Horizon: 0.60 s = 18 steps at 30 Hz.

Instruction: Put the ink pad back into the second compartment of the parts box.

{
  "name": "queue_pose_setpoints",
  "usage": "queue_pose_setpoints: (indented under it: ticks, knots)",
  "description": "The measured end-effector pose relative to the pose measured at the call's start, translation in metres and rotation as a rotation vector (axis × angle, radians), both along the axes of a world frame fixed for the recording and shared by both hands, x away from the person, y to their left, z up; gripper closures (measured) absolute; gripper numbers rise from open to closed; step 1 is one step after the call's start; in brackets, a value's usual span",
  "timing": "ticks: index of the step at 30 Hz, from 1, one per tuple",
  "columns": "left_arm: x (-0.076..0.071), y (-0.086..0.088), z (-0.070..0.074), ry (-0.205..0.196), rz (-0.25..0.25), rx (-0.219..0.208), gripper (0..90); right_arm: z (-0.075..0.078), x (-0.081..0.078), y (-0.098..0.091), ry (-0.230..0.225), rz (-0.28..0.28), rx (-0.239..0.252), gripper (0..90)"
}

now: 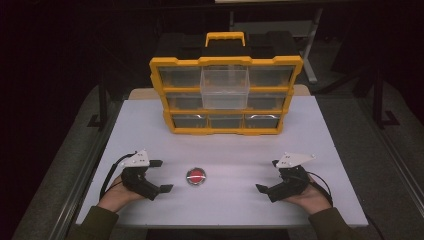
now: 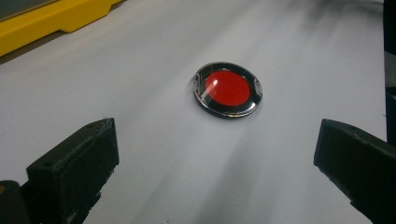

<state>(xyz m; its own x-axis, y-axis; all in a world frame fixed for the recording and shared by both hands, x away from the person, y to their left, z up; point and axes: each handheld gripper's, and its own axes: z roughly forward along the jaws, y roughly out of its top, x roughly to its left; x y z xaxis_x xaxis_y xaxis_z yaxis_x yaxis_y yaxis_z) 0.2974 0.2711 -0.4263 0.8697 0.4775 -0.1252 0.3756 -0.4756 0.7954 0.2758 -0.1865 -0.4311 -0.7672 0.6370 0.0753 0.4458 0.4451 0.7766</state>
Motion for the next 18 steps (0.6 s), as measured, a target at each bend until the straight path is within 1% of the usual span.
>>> queue_pose_setpoints:
  ticks: [8, 12, 13, 18]
  knots:
    - [0.0011, -0.0007, 0.0027, 0.001, 0.01, -0.001, 0.0, 0.0001, 0.0008, -0.0009, -0.001, 0.002, 0.012, 0.0]
    - [0.0036, -0.0027, 0.0057, -0.008, -0.002, 0.006, 0.0, 0.0001, -0.0002, -0.0006, 0.004, 0.003, 0.009, 0.0]
    - [0.0043, -0.0034, 0.0062, -0.013, -0.006, 0.005, 0.0, 0.0009, -0.0006, 0.0001, -0.005, 0.002, 0.012, 0.0]
    - [0.0054, -0.0057, 0.008, -0.013, -0.013, 0.001, 0.0, 0.0012, -0.0012, 0.0008, -0.002, 0.0, 0.012, 0.0]
